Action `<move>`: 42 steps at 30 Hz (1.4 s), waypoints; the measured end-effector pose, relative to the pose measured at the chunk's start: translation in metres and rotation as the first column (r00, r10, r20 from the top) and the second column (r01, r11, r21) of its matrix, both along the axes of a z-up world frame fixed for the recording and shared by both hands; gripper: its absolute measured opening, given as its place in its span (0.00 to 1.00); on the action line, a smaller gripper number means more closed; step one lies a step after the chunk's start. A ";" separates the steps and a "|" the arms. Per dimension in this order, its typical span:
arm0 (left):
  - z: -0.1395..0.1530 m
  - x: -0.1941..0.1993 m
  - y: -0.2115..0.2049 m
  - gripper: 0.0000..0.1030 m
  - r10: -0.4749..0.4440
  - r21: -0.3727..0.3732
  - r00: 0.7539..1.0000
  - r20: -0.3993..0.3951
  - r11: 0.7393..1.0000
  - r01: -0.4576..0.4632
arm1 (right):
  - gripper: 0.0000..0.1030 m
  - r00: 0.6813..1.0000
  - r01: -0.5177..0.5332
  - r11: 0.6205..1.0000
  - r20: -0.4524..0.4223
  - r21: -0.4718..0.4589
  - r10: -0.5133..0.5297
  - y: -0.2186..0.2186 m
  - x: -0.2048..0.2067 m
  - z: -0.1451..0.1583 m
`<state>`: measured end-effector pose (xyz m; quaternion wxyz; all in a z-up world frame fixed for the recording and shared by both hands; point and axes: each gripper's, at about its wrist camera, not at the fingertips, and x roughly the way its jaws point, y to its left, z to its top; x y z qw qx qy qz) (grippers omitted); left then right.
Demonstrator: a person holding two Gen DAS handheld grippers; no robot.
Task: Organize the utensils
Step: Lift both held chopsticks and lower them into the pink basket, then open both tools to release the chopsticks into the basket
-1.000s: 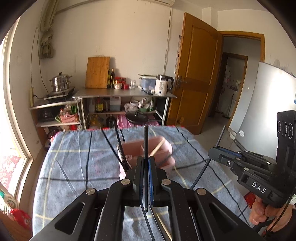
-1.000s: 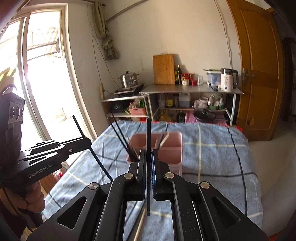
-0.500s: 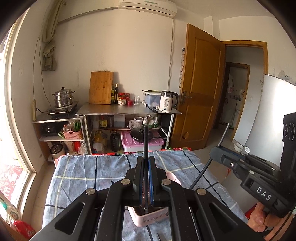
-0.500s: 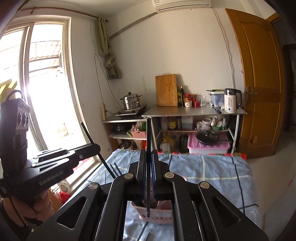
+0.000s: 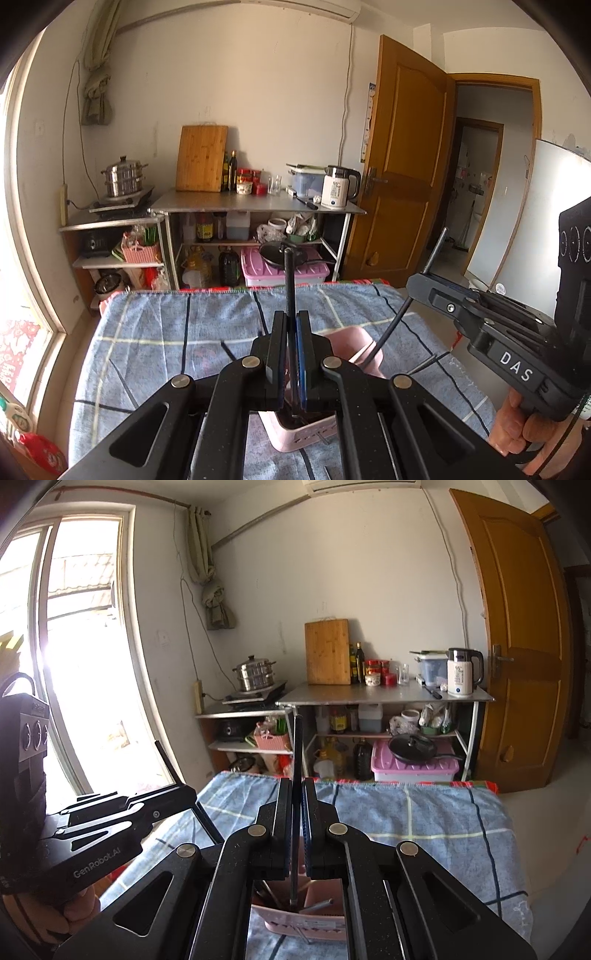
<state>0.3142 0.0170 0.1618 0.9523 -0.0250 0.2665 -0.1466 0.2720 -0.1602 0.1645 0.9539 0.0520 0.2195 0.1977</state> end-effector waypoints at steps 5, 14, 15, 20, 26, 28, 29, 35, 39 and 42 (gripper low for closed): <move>-0.023 -0.002 0.000 0.05 -0.010 0.004 0.999 -0.040 1.000 0.010 | 0.04 0.999 0.003 1.000 -0.032 -0.028 -0.004 0.002 0.002 -0.018; -0.054 -0.002 0.006 0.06 0.007 -0.006 0.993 -0.117 1.000 -0.008 | 0.05 0.992 -0.005 0.999 -0.123 -0.037 0.001 0.000 0.004 -0.048; -0.055 -0.002 0.006 0.06 0.012 -0.003 0.993 -0.118 1.000 -0.012 | 0.05 0.992 -0.003 0.999 -0.126 -0.039 -0.002 -0.001 0.002 -0.049; -0.051 -0.011 0.013 0.07 0.026 -0.012 0.994 -0.109 1.000 -0.028 | 0.07 0.992 -0.004 0.999 -0.128 -0.032 0.000 -0.008 -0.003 -0.044; -0.042 -0.030 0.015 0.12 0.041 -0.006 0.996 -0.081 0.999 -0.041 | 0.11 0.994 0.000 0.999 -0.106 -0.037 -0.004 -0.014 -0.022 -0.037; -0.039 -0.040 0.015 0.12 0.043 -0.002 0.997 -0.068 0.999 -0.043 | 0.11 0.995 0.002 0.999 -0.101 -0.040 -0.006 -0.015 -0.029 -0.036; -0.038 -0.044 0.015 0.12 0.045 0.001 0.997 -0.061 0.999 -0.045 | 0.11 0.995 0.002 0.999 -0.096 -0.041 -0.006 -0.017 -0.034 -0.035; -0.031 -0.077 0.012 0.12 0.047 0.000 0.999 -0.017 0.999 -0.047 | 0.14 0.997 0.010 0.998 -0.074 -0.054 -0.014 -0.022 -0.064 -0.035; -0.035 -0.098 0.008 0.12 0.046 -0.009 0.999 -0.008 0.999 -0.046 | 0.15 0.998 0.013 0.997 -0.064 -0.076 -0.018 -0.022 -0.086 -0.042; -0.043 -0.113 0.003 0.12 0.046 0.002 0.999 -0.003 0.999 -0.046 | 0.15 0.998 0.015 0.996 -0.065 -0.083 -0.020 -0.023 -0.100 -0.049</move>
